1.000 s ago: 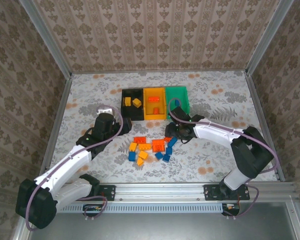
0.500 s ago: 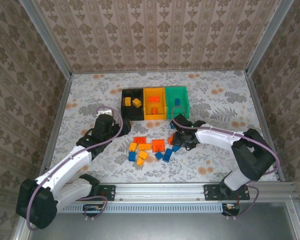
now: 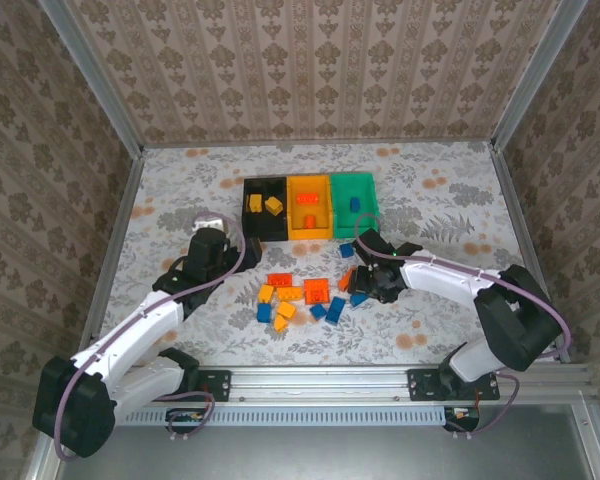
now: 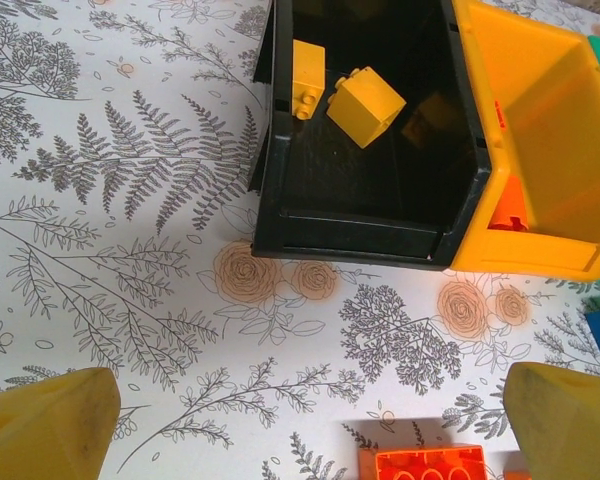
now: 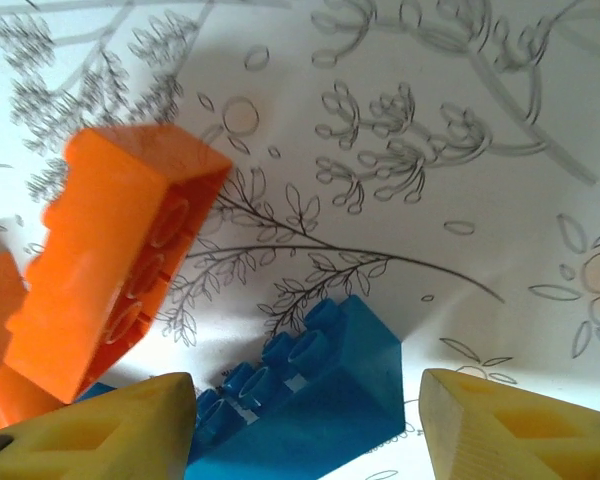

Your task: Sort the legos into containers by color

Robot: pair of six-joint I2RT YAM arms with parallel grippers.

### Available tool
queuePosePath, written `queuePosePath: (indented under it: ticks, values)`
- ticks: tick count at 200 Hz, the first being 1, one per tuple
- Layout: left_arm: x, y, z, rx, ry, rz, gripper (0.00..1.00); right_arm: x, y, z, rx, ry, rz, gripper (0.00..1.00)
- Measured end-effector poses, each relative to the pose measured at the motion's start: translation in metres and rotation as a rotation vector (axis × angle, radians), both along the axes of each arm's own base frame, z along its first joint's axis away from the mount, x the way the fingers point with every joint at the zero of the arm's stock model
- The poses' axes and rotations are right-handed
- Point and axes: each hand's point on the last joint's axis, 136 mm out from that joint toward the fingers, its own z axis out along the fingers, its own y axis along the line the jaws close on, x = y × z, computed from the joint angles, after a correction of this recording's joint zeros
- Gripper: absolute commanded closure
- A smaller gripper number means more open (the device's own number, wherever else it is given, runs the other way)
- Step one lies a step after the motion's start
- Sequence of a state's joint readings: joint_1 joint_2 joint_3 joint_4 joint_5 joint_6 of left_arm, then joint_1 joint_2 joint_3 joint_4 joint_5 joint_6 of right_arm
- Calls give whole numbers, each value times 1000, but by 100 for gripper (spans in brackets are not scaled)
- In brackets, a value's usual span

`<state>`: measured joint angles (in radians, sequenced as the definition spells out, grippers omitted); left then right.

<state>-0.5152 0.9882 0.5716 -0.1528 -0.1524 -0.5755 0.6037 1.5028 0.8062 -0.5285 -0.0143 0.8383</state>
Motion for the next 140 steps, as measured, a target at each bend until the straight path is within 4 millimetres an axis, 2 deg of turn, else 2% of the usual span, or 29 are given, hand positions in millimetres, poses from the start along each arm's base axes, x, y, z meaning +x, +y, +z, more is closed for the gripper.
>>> queuePosePath:
  ticks: [72,93,118,140]
  values:
    - [-3,-1,-5,-7,15,-3,0,-5,-14,-5,-33,39,-14,77]
    - [-3,-2,-6,-12,18,-12,0,-3,-20,-1,-49,25,0,83]
    - [-4,-4,-6,-19,22,-23,0,8,-24,23,-60,-37,23,84]
    - [-5,-6,-5,-25,23,-31,0,47,-16,65,-33,-170,31,84]
